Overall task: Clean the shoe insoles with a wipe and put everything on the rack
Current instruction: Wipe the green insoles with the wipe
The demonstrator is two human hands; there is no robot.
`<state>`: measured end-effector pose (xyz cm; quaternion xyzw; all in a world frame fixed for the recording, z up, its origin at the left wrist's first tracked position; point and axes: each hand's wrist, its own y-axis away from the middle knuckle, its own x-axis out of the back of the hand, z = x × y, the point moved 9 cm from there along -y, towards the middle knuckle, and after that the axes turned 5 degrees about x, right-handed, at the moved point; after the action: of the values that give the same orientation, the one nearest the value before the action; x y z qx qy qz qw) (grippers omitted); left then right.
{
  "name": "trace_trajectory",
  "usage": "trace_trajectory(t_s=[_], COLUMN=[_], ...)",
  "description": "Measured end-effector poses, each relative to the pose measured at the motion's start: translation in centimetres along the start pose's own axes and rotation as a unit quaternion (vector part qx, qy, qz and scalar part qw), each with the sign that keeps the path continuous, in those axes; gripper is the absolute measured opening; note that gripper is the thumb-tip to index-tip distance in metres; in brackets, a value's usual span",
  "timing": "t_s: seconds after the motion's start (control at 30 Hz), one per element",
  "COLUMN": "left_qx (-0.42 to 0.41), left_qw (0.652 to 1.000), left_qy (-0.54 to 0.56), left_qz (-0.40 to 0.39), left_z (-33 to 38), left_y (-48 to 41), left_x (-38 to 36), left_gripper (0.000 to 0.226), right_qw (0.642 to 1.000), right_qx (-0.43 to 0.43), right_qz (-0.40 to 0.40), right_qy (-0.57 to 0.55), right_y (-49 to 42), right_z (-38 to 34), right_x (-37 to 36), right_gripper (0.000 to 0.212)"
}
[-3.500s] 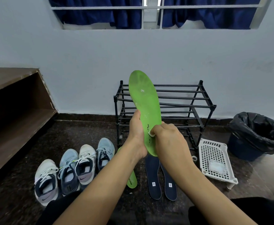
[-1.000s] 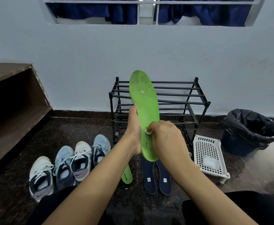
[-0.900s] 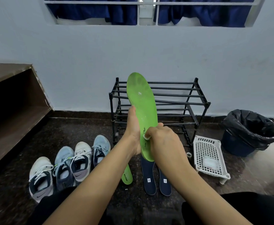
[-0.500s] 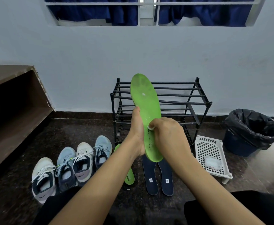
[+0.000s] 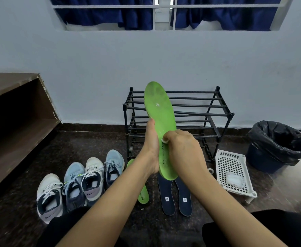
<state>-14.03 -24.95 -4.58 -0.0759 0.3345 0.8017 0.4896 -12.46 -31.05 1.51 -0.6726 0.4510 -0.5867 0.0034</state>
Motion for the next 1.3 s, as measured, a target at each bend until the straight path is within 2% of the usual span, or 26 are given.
trace_trajectory(t_s=[0.2, 0.33, 0.43, 0.67, 0.87, 1.17, 1.3], left_qx=[-0.006, -0.013, -0.012, -0.006, -0.015, -0.017, -0.006], left_qw=[1.0, 0.999, 0.999, 1.0, 1.0, 1.0, 1.0], left_qy=[0.002, 0.025, 0.024, 0.01, 0.013, 0.011, 0.007], left_qz=[0.007, 0.016, 0.017, -0.018, 0.005, -0.019, -0.015], left_z=[0.9, 1.4, 1.4, 1.1, 2.0, 1.6, 1.4], left_y=[0.1, 0.0, 0.0, -0.1, -0.3, -0.6, -0.6], left_x=[0.2, 0.4, 0.4, -0.4, 0.3, -0.4, -0.2], left_gripper=[0.066, 0.066, 0.066, 0.067, 0.065, 0.068, 0.063], right_qw=[1.0, 0.999, 0.999, 0.996, 0.995, 0.996, 0.995], right_qx=[-0.006, 0.012, 0.011, -0.016, 0.008, -0.003, 0.001], right_qz=[-0.011, -0.025, -0.015, -0.046, -0.079, -0.055, -0.075], right_qy=[0.026, 0.042, 0.033, 0.068, 0.065, 0.066, 0.071], right_y=[0.5, 0.7, -0.4, -1.9, -0.1, -2.8, -2.3], right_z=[-0.7, -1.3, -1.0, -0.1, -1.2, -0.2, -0.1], right_x=[0.3, -0.1, 0.2, 0.6, -0.1, 0.7, 0.2], right_gripper=[0.017, 0.029, 0.017, 0.025, 0.023, 0.027, 0.024])
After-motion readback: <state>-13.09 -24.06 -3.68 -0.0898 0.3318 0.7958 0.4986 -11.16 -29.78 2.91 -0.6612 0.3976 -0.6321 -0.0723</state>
